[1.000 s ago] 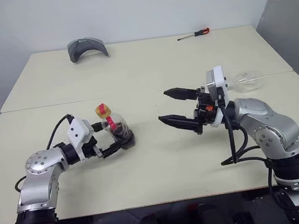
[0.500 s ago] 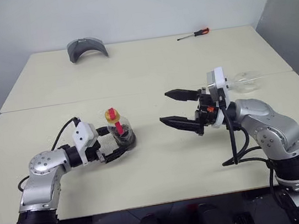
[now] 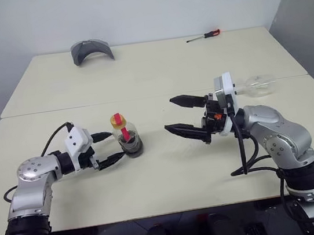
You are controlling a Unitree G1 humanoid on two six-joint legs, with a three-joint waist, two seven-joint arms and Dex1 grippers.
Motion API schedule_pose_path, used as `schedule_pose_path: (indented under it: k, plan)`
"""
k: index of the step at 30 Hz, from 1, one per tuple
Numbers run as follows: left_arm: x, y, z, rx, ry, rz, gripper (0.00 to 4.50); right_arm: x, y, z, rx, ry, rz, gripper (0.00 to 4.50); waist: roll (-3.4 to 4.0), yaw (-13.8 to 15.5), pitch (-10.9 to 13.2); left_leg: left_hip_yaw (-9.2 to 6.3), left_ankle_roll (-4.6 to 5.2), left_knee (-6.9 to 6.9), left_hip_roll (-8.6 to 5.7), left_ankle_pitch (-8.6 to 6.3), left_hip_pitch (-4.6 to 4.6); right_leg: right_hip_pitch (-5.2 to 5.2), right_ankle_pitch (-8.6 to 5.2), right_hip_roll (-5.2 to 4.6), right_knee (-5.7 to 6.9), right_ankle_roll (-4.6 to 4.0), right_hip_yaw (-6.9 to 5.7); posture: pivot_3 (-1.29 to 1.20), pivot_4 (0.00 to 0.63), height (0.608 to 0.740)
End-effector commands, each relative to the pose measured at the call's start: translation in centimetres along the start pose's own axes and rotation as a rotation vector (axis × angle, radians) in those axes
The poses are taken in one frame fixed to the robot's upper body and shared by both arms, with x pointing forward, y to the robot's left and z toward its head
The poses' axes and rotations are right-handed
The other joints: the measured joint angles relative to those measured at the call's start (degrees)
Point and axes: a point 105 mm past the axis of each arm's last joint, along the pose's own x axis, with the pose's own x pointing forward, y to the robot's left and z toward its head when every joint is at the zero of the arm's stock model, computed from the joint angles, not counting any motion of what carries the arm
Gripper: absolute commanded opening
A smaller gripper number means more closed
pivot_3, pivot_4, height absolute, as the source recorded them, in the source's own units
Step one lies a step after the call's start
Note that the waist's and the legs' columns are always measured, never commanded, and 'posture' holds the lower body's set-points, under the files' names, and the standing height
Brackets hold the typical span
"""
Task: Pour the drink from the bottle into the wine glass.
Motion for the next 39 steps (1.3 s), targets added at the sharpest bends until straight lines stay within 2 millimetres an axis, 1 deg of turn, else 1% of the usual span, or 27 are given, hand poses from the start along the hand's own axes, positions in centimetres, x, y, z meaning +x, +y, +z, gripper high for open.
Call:
schedule_pose_path:
  k: [1,3,7,11,13,17,22,28,39]
  plan:
    - [-0.5,1.6,1.4,0.062,-0.021,0.049,4.45,0.2,0.0,1.1,-0.05,-0.028,0.008,4.5,0.0,0.0,0.0,-0.01,0.0,0.0,0.0,0.0,0.0,0.0,0.0,0.0,0.01,0.0,-0.01,0.0,0.15,0.74]
    - [-0.4,1.6,1.4,0.06,-0.022,0.038,4.45,0.2,0.0,1.1,-0.051,-0.029,0.008,4.5,0.0,-0.01,0.0,0.0,0.0,0.01,-0.01,0.0,0.0,0.0,0.0,0.0,0.02,0.0,0.0,0.0,0.15,0.74]
    - [-0.6,-0.1,1.0,0.027,-0.011,-0.037,4.45,0.2,0.0,1.2,-0.053,-0.03,0.007,4.5,0.0,-0.16,0.0,0.02,0.0,0.0,0.0,0.0,0.0,-0.01,0.0,0.0,0.02,0.0,0.03,0.0,0.15,0.74]
    - [-0.8,-1.1,0.7,0.002,-0.001,-0.077,4.45,0.1,0.0,1.2,-0.053,-0.031,0.005,4.5,0.01,-0.15,0.01,0.01,0.0,-0.01,0.01,0.0,0.0,-0.03,0.0,0.0,0.05,-0.01,0.02,0.0,0.15,0.74]
    - [-1.0,-1.3,0.6,-0.004,0.005,-0.088,4.45,0.1,0.1,1.1,-0.053,-0.032,0.005,4.5,0.01,-0.13,0.01,0.0,0.0,0.0,0.01,0.0,0.0,-0.03,-0.01,0.0,0.06,-0.01,0.02,0.0,0.15,0.74]
    - [-0.9,-1.0,0.7,-0.002,0.007,-0.081,4.45,0.2,0.1,1.1,-0.053,-0.032,0.007,4.5,0.01,-0.11,0.01,0.01,0.0,0.0,0.0,0.0,0.01,-0.03,-0.01,0.0,0.07,-0.01,0.02,0.0,0.15,0.74]
    - [-0.2,0.0,1.0,-0.002,-0.011,-0.042,4.45,0.2,0.0,1.2,-0.055,-0.034,0.005,4.5,0.01,-0.07,0.0,0.01,0.01,0.01,0.0,0.0,0.01,-0.02,-0.01,0.0,0.09,-0.01,0.01,0.0,0.15,0.74]
    - [0.8,0.5,1.1,0.01,-0.019,-0.041,4.45,0.1,0.0,1.2,-0.06,-0.03,0.0,4.5,0.01,-0.09,0.01,0.02,0.0,0.01,-0.01,0.0,0.01,-0.04,-0.01,0.0,0.12,-0.01,0.02,0.0,0.15,0.74]
    - [1.0,1.7,1.3,0.031,-0.015,-0.033,4.45,0.0,-0.1,1.3,-0.063,-0.029,-0.011,4.5,0.0,-0.09,0.0,0.02,0.0,0.03,-0.01,0.0,0.02,-0.04,-0.01,0.0,0.14,-0.01,0.01,0.0,0.15,0.74]
